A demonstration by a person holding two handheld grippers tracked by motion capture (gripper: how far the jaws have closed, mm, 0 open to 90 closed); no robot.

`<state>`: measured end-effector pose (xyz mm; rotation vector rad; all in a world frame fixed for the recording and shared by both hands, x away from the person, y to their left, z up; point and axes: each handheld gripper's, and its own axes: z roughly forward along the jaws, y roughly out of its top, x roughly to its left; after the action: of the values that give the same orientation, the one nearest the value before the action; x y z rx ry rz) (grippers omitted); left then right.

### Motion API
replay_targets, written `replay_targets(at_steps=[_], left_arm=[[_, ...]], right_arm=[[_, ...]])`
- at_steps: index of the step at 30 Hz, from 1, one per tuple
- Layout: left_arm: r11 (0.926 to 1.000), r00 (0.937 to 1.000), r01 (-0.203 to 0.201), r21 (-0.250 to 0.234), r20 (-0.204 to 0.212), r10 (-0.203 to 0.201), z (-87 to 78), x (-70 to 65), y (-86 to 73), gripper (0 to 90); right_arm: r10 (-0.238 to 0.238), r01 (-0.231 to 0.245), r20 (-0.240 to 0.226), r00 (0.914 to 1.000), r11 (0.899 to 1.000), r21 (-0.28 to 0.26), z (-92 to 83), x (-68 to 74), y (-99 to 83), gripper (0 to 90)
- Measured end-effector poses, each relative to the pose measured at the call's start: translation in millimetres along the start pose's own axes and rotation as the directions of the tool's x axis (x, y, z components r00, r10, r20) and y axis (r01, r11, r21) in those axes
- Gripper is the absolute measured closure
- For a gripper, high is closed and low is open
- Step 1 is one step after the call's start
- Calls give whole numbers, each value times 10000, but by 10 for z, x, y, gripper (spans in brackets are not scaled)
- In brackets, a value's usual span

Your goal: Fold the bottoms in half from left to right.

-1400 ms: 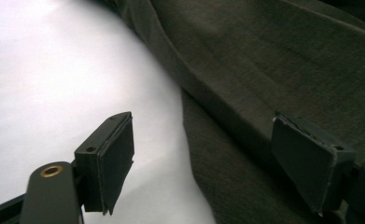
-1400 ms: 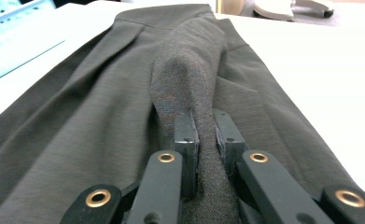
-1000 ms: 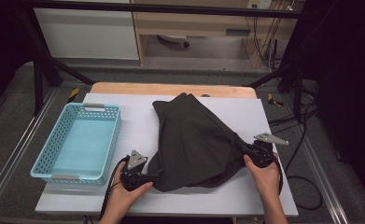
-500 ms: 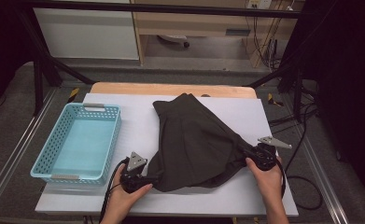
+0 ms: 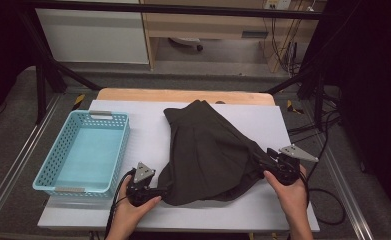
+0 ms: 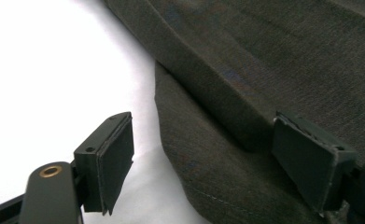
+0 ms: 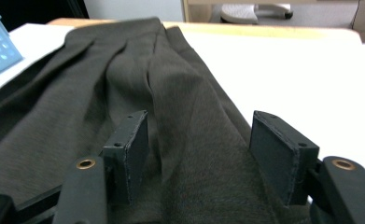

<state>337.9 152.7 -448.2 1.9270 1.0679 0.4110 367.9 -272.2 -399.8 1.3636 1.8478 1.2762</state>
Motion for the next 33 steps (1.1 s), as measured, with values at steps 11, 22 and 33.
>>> replay_targets(at_steps=[11,22,33], left_arm=[[9999,9999,-76,68,-67,77,26,5,1,207],[10000,10000,-74,34,-51,74,49,-3,28,207],[9996,9996,-286,71,73,285,67,-77,30,207]], right_arm=[[-622,623,-148,9980,9980,75,192,139,139,363],[-1138,1125,172,9934,9917,620,558,84,94,597],[-500,456,510,9974,9954,848,582,-259,104,833]])
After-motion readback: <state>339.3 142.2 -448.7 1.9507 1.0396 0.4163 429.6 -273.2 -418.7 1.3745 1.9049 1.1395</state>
